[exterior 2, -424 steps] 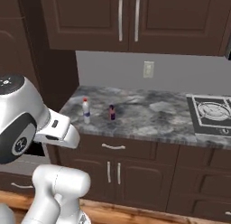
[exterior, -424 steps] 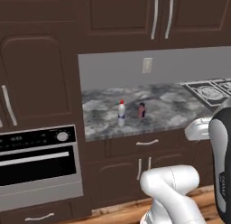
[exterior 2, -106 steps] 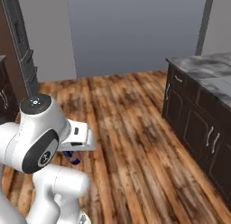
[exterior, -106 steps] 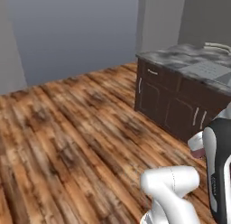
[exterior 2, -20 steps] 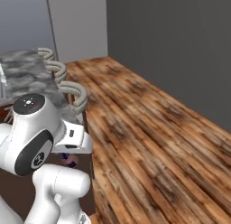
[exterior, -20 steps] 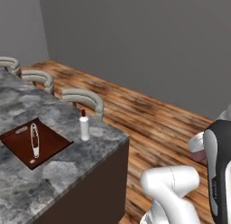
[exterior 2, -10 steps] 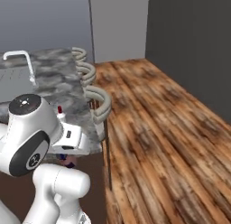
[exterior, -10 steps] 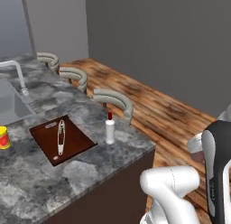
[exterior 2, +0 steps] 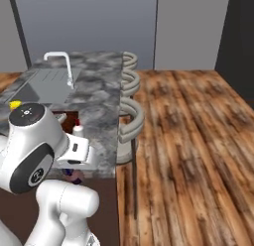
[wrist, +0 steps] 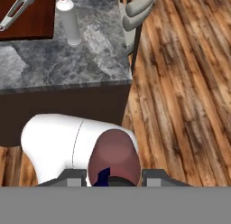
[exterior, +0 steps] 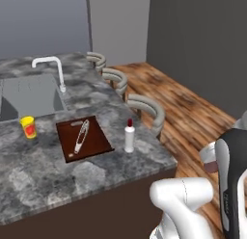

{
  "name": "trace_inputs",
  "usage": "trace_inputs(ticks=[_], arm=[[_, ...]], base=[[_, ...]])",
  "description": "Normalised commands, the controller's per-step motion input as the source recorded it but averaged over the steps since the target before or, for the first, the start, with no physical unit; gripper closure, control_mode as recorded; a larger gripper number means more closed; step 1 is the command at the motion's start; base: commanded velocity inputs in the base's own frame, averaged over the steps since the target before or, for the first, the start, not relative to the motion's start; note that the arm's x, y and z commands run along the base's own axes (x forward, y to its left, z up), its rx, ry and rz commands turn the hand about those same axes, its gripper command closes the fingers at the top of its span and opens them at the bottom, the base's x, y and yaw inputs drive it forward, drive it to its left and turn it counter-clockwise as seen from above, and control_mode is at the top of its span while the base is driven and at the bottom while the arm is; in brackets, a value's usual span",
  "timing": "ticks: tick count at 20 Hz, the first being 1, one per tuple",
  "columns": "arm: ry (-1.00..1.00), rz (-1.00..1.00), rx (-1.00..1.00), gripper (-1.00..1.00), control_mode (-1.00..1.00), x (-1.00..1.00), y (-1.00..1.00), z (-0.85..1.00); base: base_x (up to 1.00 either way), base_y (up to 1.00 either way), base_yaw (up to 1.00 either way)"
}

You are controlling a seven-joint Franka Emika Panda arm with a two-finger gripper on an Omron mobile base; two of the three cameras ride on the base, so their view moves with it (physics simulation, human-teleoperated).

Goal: Place the drinks on the dining counter in a tight cluster.

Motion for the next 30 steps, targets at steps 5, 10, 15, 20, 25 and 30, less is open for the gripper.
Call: trace_inputs(ticks=[5, 10, 15, 20, 25, 30], arm=[[0.00, 0.00, 0.00, 1.00, 1.00, 0.00, 0.00, 0.00], [0.00, 0.00, 0.00, 1.00, 1.00, 0.00, 0.00, 0.00], [0.00, 0.00, 0.00, 1.00, 1.00, 0.00, 0.00, 0.00], [0.00, 0.00, 0.00, 1.00, 1.00, 0.00, 0.00, 0.00], [0.00, 0.00, 0.00, 1.00, -1.00, 0.00, 0.00, 0.00], [0.23, -0.06, -0.16, 1.00, -1.00, 0.24, 0.39, 0.18]], base=[[0.55, -0.36, 0.28], [0.34, -0.06, 0.07], [0.00, 0.00, 0.00], [0.00, 0.00, 0.00], [0.00, 0.00, 0.00], [0.00, 0.00, 0.00]])
